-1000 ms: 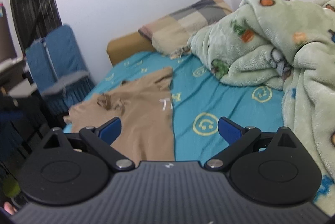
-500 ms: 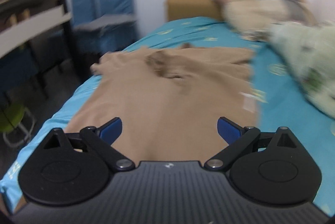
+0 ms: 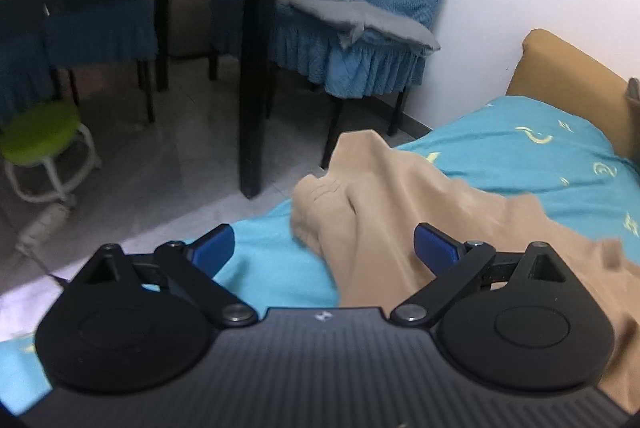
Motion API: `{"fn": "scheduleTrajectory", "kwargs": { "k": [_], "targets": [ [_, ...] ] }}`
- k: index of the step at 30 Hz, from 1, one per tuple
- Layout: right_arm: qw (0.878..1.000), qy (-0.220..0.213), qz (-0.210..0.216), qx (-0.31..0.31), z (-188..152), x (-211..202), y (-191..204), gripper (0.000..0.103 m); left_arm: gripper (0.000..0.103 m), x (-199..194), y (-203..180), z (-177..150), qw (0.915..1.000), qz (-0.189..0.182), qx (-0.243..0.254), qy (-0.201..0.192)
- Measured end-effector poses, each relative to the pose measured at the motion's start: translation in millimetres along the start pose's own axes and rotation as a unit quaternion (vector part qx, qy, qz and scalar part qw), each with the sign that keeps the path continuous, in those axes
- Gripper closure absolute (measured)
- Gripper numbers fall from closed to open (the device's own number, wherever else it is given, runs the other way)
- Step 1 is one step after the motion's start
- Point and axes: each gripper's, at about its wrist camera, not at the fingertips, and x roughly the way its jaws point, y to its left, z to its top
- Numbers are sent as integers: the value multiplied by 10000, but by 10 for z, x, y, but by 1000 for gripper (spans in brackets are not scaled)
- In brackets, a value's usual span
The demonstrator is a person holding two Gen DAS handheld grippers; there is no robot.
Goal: Fold clothes
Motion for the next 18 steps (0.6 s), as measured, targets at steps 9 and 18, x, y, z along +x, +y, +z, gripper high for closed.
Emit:
{"fn": "scheduleTrajectory", "kwargs": {
  "k": [9, 18],
  "targets": [
    [9950, -550, -644, 532, 129, -219, -268, 93, 0, 115, 13, -80, 9997, 206, 89, -77],
    [9358, -1895, -2174, 2026, -119, -1612, -1456, 94, 0, 33, -300, -251, 9975, 90, 676, -201]
  ]
}}
